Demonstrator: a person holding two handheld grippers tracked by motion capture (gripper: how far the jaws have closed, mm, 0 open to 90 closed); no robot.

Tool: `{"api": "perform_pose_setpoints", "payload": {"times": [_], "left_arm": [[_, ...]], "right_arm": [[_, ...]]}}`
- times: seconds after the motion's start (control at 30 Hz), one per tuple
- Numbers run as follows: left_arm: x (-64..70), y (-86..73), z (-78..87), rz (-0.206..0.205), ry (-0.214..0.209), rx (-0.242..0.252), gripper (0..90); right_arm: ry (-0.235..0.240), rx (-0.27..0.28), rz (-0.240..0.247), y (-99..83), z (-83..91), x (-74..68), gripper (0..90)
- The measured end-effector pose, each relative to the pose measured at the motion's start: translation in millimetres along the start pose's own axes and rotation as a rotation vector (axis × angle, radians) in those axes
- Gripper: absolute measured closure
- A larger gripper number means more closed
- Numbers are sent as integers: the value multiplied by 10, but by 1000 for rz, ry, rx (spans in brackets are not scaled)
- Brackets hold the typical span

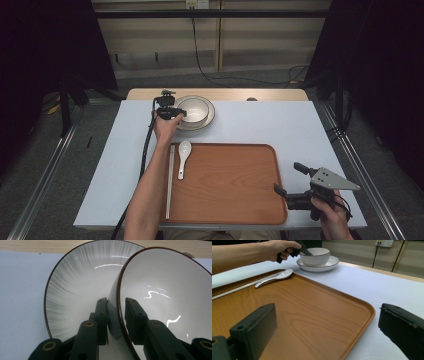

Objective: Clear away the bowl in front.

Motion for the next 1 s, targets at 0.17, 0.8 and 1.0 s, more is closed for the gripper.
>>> {"api": "perform_pose_setpoints", "payload": {"times": [0.17,0.8,1.0], "left_arm": [[-15,6,4,-21,9,-13,767],[-54,59,49,27,1,24,821],[-56,54,93,14,23,6,821]], "right_arm": [[1,-3,-2,-4,3,4,16],[-1,-2,1,-5,6,22,16],[-2,-1,4,-2,12,24,16]]}}
Point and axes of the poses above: each handheld gripper's, and its own axes: z roughly backward along the jaws, y roughly out of its top, x roughly to its right, the point moved 9 cm from there along -z, roughly forward along the jaws, and after that the axes turned 14 degrees about -z, right-handed, at the moved point
